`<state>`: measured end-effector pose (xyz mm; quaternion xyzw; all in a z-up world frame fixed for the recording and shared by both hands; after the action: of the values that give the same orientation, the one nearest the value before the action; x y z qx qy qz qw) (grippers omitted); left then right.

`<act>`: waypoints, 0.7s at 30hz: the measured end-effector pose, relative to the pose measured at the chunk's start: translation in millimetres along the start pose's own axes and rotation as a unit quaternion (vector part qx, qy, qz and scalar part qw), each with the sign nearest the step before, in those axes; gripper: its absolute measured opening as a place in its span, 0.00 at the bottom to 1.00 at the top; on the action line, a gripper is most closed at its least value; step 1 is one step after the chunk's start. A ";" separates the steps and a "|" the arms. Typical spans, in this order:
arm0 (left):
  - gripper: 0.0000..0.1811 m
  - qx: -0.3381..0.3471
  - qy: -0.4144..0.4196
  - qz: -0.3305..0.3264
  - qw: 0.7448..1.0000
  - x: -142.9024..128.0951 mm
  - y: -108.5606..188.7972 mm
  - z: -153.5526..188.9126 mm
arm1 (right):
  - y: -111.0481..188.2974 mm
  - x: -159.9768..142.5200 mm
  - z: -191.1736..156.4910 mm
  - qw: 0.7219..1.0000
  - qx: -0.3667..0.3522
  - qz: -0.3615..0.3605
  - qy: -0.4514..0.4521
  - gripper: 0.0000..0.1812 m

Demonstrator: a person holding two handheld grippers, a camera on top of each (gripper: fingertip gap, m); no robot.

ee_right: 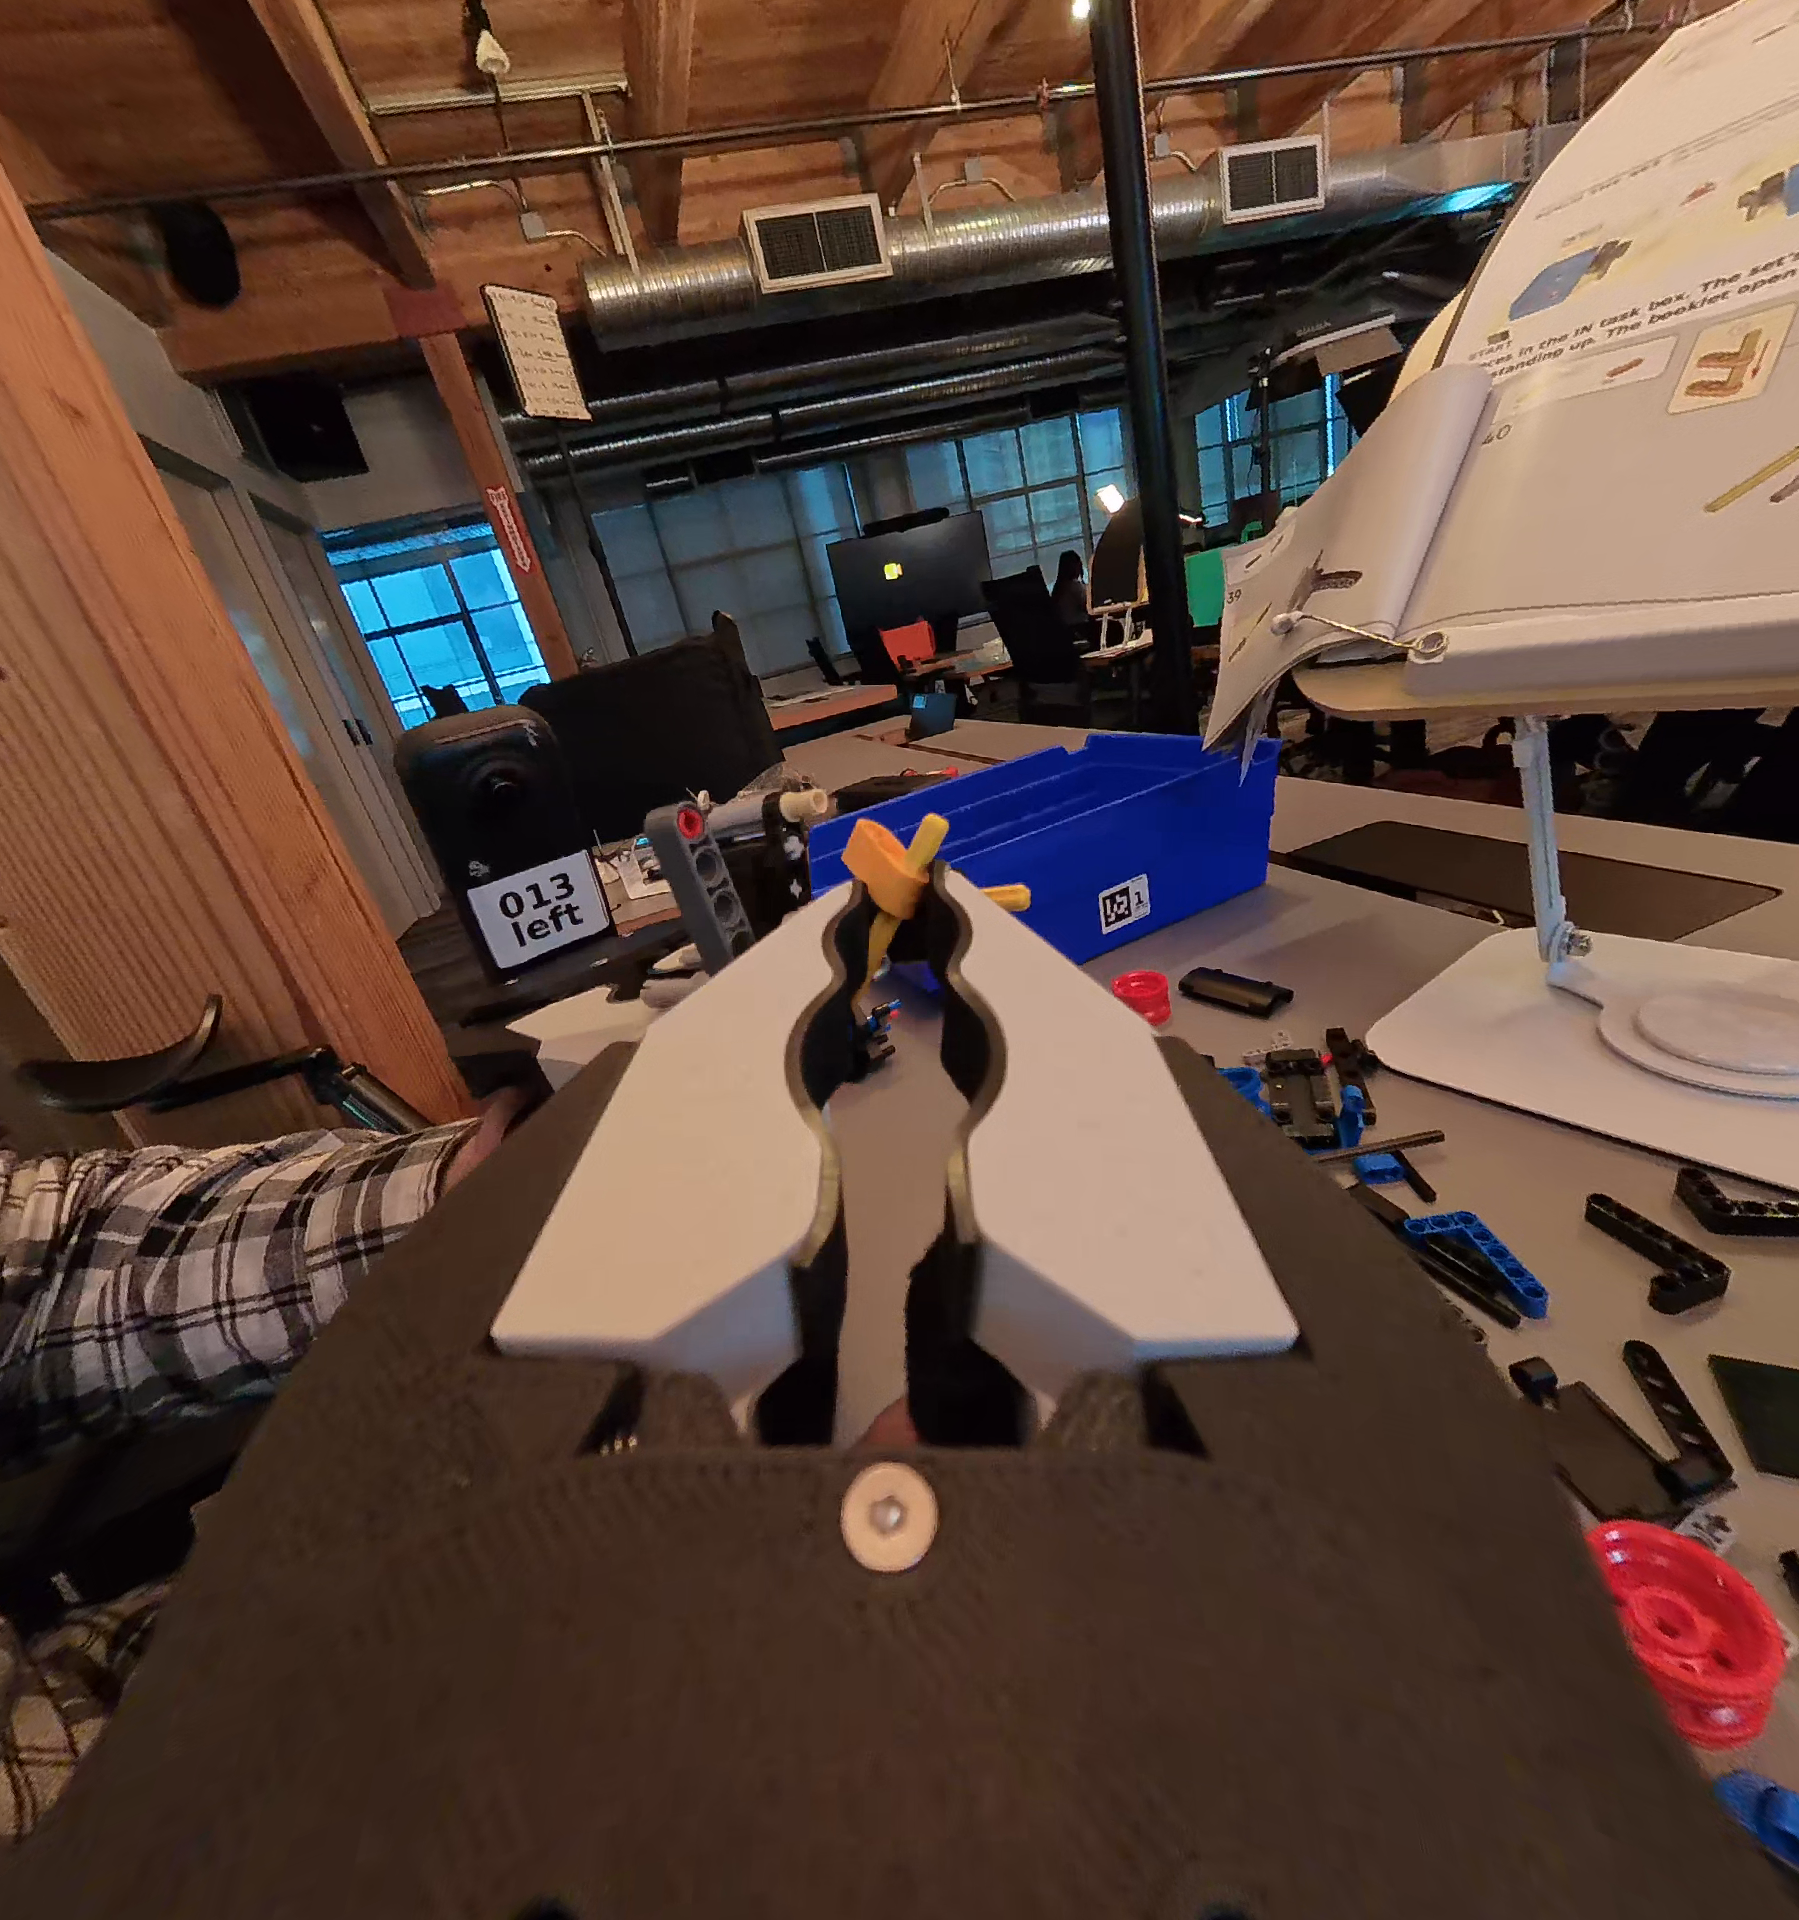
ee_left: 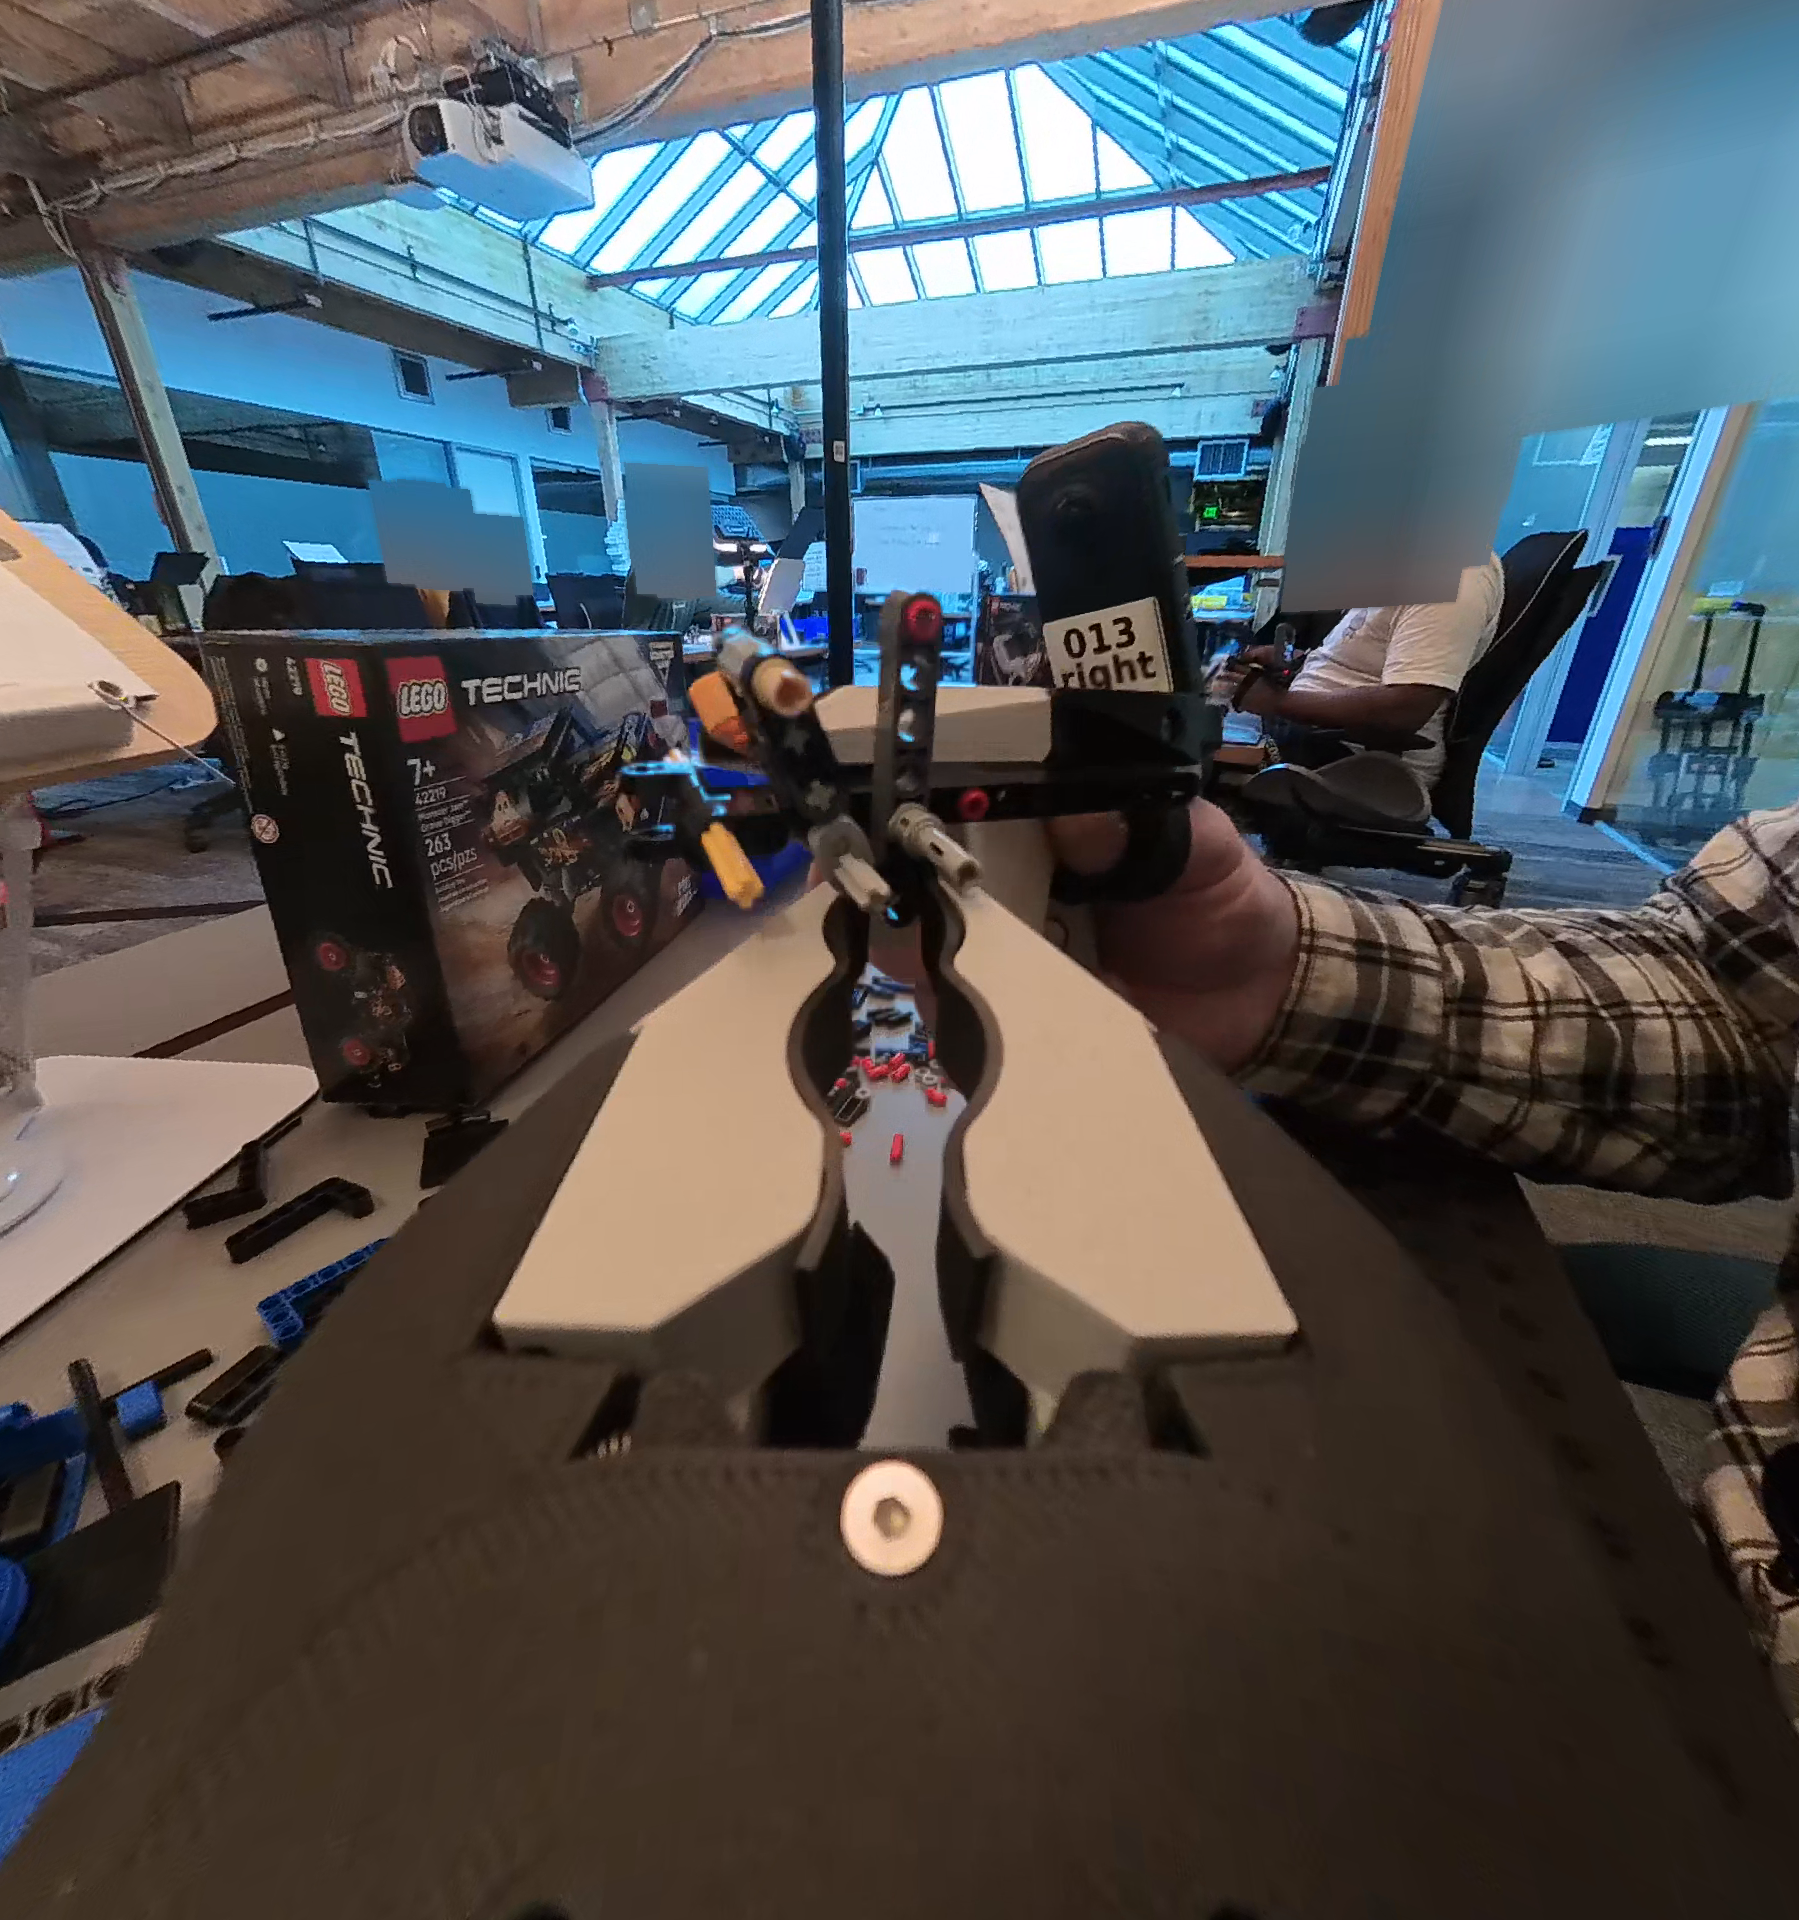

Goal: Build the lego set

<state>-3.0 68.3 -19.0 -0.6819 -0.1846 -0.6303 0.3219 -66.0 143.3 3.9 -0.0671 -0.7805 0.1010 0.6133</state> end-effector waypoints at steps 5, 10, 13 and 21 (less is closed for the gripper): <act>0.05 -0.006 0.017 0.023 1.000 5.3 3.0 -2.5 | 2.0 2.6 4.2 0.999 0.007 0.018 -0.035 0.05; 0.05 -0.019 0.034 0.047 0.998 11.3 6.6 -2.3 | 5.0 9.4 11.5 0.997 0.010 0.046 -0.068 0.05; 0.05 -0.038 0.055 0.065 0.996 15.0 8.5 -0.8 | 3.9 17.1 10.1 0.994 0.022 0.061 -0.085 0.05; 0.05 -0.067 0.062 0.082 0.992 20.0 11.7 2.9 | -11.2 44.1 -12.0 0.983 0.081 0.096 -0.130 0.04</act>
<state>9.6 58.7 -1.8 -0.6746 -0.0649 -0.6536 0.3369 -64.7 143.5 50.9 -0.0781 -0.8326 0.2304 0.4975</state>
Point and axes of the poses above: each gripper's, where its closed fingertips meet, y back along the fingers, x out of its top, z = x × y across the jaws, the point moved 6 cm from there along y, back along the fingers, and after that the axes turned 3 degrees about z, right-handed, at the moved point
